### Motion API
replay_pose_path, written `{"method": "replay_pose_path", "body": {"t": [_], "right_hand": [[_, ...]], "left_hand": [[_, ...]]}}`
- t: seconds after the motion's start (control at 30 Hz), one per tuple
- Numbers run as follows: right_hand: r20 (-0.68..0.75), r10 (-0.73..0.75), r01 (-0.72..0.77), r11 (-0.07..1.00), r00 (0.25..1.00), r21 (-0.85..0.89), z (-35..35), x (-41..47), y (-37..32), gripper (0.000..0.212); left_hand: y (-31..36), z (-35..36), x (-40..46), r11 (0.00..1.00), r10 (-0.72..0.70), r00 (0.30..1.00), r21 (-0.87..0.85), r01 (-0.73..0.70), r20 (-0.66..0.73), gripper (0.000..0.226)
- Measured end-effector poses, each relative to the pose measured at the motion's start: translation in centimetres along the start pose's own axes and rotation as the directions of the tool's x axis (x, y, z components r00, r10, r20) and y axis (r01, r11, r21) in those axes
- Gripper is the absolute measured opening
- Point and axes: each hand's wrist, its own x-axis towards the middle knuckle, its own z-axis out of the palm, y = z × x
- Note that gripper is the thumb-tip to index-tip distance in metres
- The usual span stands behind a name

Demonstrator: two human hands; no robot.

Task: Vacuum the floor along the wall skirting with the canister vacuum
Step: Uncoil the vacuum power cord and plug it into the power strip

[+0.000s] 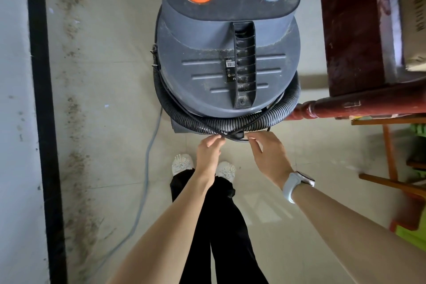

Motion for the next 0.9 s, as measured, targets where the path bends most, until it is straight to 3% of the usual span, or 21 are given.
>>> {"method": "replay_pose_path", "body": {"t": [0.07, 0.13, 0.2, 0.3, 0.37, 0.47, 0.53, 0.63, 0.67, 0.73, 0.8, 0.83, 0.9], "right_hand": [[0.053, 0.281, -0.286, 0.941, 0.958, 0.181, -0.7, 0.3, -1.1, 0.022], [0.164, 0.463, -0.491, 0.831, 0.871, 0.263, -0.7, 1.4, -2.1, 0.03], [0.183, 0.549, -0.578, 0.778, 0.816, 0.246, -0.4, 2.5, -3.2, 0.042], [0.175, 0.692, -0.698, 0.614, 0.701, 0.369, 0.0, 3.4, -4.2, 0.044], [0.208, 0.737, -0.733, 0.515, 0.643, 0.443, 0.1, 3.5, -4.2, 0.036], [0.272, 0.726, -0.7, 0.384, 0.632, 0.601, -0.7, 3.7, -4.3, 0.017], [0.318, 0.694, -0.63, 0.249, 0.646, 0.736, -2.3, 4.1, -4.1, 0.015], [0.35, 0.627, -0.567, 0.18, 0.696, 0.804, -6.1, 4.4, -3.8, 0.02], [0.361, 0.611, -0.556, 0.16, 0.705, 0.816, -7.3, 4.4, -3.7, 0.022], [0.361, 0.586, -0.504, 0.095, 0.725, 0.858, -9.5, 4.5, -3.3, 0.026], [0.301, 0.586, -0.423, 0.081, 0.753, 0.902, -11.3, 4.6, -2.9, 0.028], [0.258, 0.584, -0.389, 0.108, 0.77, 0.915, -12.2, 4.6, -2.8, 0.028], [0.178, 0.557, -0.334, 0.192, 0.811, 0.923, -13.9, 4.6, -3.0, 0.029]], "left_hand": [[0.4, 0.2, -0.7, 0.979, -0.074, 0.997, -0.188, 0.077, 0.02, 0.026], [0.7, 0.4, -1.2, 0.965, -0.07, 0.998, -0.255, 0.07, 0.01, 0.015], [1.1, 0.8, -1.1, 0.971, -0.066, 0.995, -0.234, 0.047, -0.072, 0.015], [1.6, 1.6, -0.5, 0.994, -0.049, 0.983, -0.102, 0.031, -0.175, 0.02], [1.4, 1.7, -0.2, 1.0, -0.015, 0.975, 0.001, 0.015, -0.221, 0.013], [0.9, 1.1, -0.3, 0.988, 0.043, 0.959, 0.153, 0.0, -0.279, 0.021], [0.9, 0.6, -0.7, 0.965, 0.084, 0.953, 0.261, -0.005, -0.292, 0.016], [1.5, 0.4, -1.7, 0.91, 0.191, 0.936, 0.41, -0.056, -0.296, 0.014], [1.5, 0.4, -1.9, 0.884, 0.249, 0.925, 0.457, -0.097, -0.287, 0.025], [1.7, 0.6, -2.7, 0.728, 0.488, 0.862, 0.607, -0.318, -0.133, 0.044], [1.7, 1.3, -3.6, 0.397, 0.677, 0.717, 0.738, -0.546, 0.167, 0.047], [1.9, 1.9, -4.1, 0.274, 0.69, 0.664, 0.744, -0.609, 0.289, 0.044], [3.2, 3.4, -5.2, 0.211, 0.626, 0.647, 0.704, -0.679, 0.436, 0.034]]}}
